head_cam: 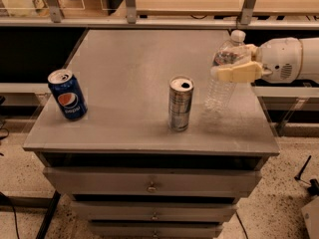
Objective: Move water bottle near redbull can
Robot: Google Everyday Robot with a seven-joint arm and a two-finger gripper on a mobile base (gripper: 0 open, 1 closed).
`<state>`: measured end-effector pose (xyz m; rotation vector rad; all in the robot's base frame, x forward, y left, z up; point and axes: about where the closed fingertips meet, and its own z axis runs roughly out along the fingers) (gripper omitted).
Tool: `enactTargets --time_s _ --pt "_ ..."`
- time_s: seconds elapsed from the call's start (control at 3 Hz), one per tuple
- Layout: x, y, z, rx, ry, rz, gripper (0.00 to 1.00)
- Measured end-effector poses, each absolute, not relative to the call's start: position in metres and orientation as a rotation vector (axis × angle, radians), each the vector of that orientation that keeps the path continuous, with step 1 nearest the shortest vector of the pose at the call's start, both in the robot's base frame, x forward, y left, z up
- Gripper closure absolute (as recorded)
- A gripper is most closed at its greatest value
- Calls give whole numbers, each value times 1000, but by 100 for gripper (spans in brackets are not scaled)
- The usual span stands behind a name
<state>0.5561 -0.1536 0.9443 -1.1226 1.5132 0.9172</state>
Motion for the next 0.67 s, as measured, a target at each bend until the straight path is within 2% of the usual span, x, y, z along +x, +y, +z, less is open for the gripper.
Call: enactTargets --time_s 0.67 --pt "540 -153 947 -1150 1482 916 3"
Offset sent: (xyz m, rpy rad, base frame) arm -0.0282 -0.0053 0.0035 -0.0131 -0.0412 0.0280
